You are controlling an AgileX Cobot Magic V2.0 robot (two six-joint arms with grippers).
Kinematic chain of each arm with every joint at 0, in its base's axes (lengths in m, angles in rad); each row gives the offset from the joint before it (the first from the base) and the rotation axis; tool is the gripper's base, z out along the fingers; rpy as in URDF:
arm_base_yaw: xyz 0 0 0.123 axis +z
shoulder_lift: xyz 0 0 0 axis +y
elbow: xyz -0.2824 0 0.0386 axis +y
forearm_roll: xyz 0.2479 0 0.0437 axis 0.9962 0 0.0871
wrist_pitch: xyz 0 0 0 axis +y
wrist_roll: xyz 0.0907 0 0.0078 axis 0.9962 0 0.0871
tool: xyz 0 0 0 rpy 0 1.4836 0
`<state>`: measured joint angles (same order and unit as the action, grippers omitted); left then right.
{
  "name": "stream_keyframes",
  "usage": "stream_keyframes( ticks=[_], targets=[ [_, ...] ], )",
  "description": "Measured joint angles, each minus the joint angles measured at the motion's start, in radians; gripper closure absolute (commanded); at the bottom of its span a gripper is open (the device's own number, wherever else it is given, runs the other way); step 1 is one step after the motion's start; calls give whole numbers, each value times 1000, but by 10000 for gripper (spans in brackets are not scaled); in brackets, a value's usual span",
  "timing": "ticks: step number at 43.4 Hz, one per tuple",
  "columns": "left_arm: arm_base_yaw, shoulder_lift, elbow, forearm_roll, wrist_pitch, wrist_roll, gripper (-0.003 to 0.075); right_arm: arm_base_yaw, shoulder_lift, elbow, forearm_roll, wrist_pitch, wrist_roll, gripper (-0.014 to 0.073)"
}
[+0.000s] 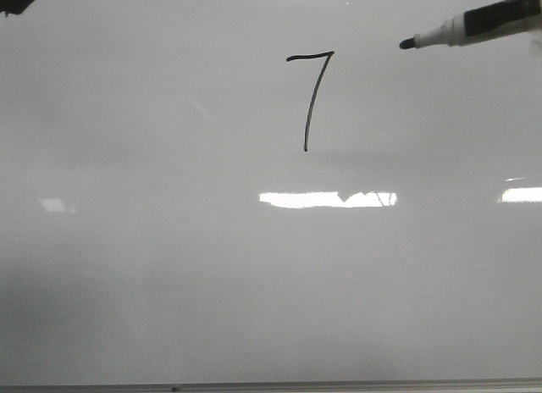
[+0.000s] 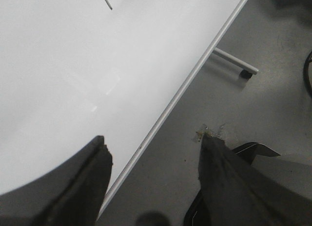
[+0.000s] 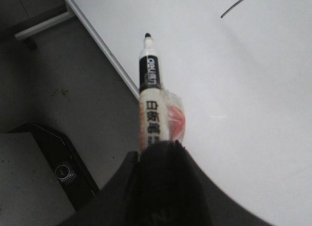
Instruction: Write number 7 on whiteboard
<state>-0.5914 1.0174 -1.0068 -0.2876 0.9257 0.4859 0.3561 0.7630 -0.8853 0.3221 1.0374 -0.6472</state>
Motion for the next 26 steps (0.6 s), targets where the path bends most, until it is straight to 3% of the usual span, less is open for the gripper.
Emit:
stream_keyframes(
  ticks=[18,26],
  targets=[
    [0,0,0,-35,-26,7,321,0,-8,2,0,7,-25,710],
    [0,0,0,-186,-22,249,321,0,5,2,109,12,-213,710]
  ],
)
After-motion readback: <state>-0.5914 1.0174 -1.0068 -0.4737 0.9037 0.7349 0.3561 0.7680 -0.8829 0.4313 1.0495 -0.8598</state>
